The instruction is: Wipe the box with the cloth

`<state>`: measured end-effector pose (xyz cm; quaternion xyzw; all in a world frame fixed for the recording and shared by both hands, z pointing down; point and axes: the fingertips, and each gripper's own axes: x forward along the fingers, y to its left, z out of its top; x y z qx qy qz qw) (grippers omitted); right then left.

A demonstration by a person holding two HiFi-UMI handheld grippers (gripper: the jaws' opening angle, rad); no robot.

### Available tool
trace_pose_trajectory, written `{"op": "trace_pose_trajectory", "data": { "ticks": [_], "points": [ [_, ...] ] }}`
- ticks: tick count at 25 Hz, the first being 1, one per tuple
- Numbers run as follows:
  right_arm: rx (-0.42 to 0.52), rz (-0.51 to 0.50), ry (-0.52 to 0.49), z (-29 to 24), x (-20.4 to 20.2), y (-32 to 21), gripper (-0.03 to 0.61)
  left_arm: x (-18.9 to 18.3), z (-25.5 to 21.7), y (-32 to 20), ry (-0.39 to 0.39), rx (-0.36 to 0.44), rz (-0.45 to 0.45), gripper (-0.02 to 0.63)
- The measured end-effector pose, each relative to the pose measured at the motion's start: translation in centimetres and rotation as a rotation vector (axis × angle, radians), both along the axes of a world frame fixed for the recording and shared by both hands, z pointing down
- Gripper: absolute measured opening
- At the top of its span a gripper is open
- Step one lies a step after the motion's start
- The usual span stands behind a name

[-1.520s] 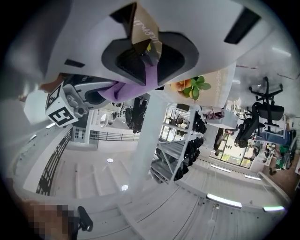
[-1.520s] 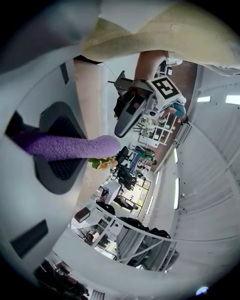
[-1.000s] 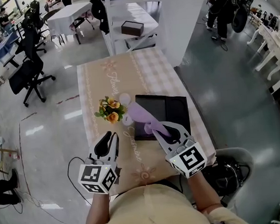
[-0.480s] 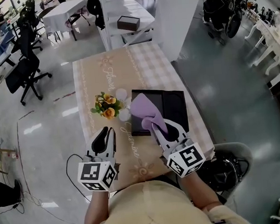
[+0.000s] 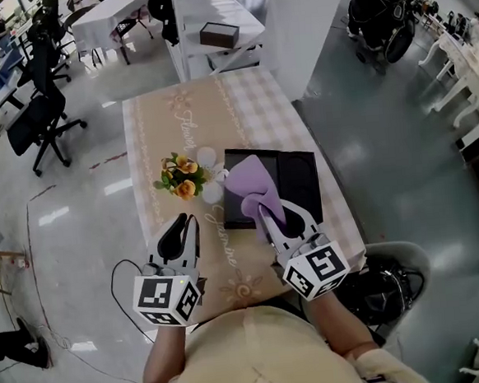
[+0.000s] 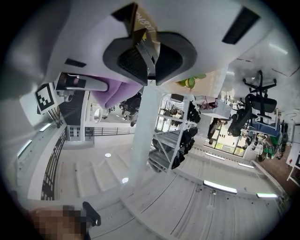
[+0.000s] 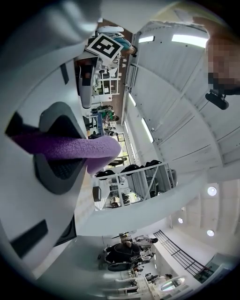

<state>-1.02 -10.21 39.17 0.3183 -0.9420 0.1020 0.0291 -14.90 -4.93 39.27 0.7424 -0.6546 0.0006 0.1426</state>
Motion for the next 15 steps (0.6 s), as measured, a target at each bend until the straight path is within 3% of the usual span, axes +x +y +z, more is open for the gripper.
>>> {"op": "trace_pose_trajectory", "data": {
  "ticks": [15],
  "points": [
    [-0.029, 0.016, 0.008, 0.23, -0.12, 0.00, 0.069, 0.06, 0.25, -0.01, 0.014, -0.016, 0.010, 0.064]
  ]
}}
